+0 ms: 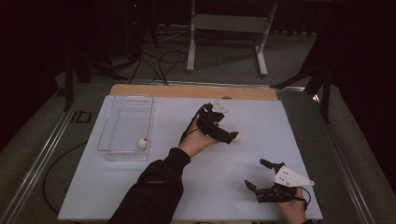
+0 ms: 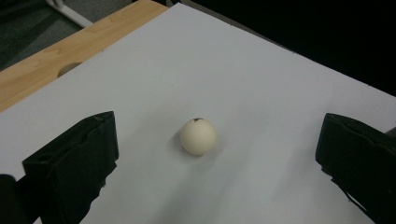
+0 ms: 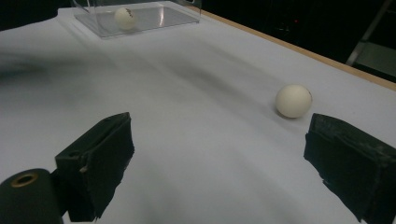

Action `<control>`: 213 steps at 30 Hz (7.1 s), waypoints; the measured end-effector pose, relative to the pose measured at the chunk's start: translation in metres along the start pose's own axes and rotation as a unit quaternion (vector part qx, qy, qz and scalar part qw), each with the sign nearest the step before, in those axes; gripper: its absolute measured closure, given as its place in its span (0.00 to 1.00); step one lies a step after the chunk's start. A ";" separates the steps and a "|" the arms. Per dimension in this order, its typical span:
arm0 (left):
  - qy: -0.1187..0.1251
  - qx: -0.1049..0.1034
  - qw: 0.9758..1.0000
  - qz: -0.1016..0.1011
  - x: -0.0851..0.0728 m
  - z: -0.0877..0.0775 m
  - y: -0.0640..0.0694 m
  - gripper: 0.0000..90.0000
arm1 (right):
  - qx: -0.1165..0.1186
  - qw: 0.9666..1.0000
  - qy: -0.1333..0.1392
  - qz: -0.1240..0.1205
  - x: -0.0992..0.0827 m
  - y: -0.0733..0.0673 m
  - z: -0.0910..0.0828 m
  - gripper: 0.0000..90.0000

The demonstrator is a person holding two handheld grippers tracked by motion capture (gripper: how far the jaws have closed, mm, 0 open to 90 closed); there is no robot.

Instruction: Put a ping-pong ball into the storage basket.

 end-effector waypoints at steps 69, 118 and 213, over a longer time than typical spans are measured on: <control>-0.077 -0.016 0.997 0.008 -0.056 0.101 -0.004 0.40 | 0.004 1.000 -0.002 0.015 -0.002 0.001 -0.001 0.09; -0.125 -0.050 0.988 0.070 -0.058 0.028 -0.001 0.58 | 0.003 1.000 -0.009 0.010 -0.005 0.000 0.003 0.09; -0.111 -0.072 0.985 0.115 -0.044 -0.143 -0.013 0.58 | 0.002 1.000 -0.006 0.008 -0.003 0.000 0.003 0.09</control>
Point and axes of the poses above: each handheld gripper's, and its own axes: z roughly forward along the jaws, x roughly out of its top, y roughly to its right, the point moved 9 cm from there along z, roughly forward along the jaws, and after that the axes turned 5 degrees about y, right-handed, at the moved point
